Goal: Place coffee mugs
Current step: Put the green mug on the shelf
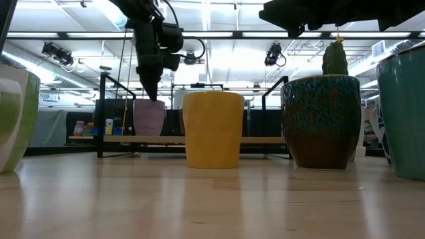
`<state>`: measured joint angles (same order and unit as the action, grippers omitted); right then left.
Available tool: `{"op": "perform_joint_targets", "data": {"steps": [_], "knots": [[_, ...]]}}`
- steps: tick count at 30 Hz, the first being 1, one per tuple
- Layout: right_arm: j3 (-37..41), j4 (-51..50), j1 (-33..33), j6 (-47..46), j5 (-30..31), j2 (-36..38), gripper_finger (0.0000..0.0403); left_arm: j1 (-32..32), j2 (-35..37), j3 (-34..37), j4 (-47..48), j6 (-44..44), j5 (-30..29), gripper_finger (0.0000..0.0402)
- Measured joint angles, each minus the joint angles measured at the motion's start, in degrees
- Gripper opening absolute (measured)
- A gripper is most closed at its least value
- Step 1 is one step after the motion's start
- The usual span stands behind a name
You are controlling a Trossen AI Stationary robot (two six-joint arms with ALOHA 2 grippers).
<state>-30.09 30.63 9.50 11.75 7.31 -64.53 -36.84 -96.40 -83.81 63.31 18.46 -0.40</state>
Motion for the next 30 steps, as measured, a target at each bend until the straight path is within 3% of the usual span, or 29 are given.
{"op": "perform_joint_targets", "data": {"steps": [15, 30], "knots": [[0.0, -0.26, 0.0, 0.0, 0.0, 0.0, 0.0142, 0.16, 0.09, -0.22, 2.66, 0.17, -1.67, 0.0192], [0.0, -0.26, 0.0, 0.0, 0.0, -0.02, 0.0142, 0.77, 2.07, -0.26, 3.39, 1.95, -2.87, 0.0195]]}}
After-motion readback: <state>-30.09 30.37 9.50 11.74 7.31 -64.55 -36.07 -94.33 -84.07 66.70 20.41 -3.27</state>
